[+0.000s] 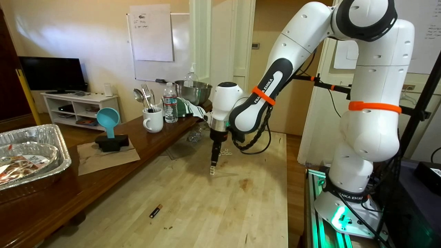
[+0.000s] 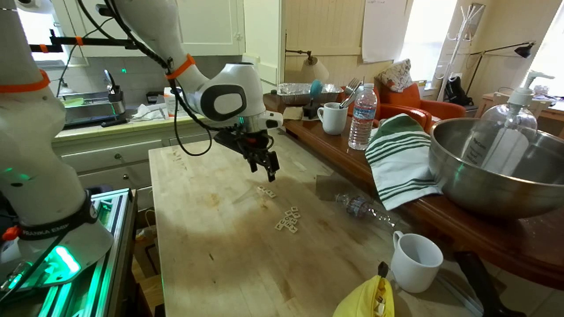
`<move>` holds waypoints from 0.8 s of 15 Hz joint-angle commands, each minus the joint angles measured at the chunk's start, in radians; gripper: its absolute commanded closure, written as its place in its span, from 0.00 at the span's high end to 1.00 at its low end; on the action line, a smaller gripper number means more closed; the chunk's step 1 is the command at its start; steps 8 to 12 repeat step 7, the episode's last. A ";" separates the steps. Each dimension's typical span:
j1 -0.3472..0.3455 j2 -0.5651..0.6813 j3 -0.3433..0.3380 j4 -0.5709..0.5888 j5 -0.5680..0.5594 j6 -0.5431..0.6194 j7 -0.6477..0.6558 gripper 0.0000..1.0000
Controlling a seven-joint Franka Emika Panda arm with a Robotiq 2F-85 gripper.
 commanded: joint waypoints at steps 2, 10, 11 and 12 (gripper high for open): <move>0.014 -0.049 -0.002 -0.005 0.047 -0.093 -0.030 1.00; 0.013 -0.031 -0.010 0.001 0.018 -0.058 -0.010 1.00; 0.013 -0.031 -0.010 0.001 0.018 -0.058 -0.010 1.00; 0.013 -0.031 -0.010 0.001 0.018 -0.058 -0.010 1.00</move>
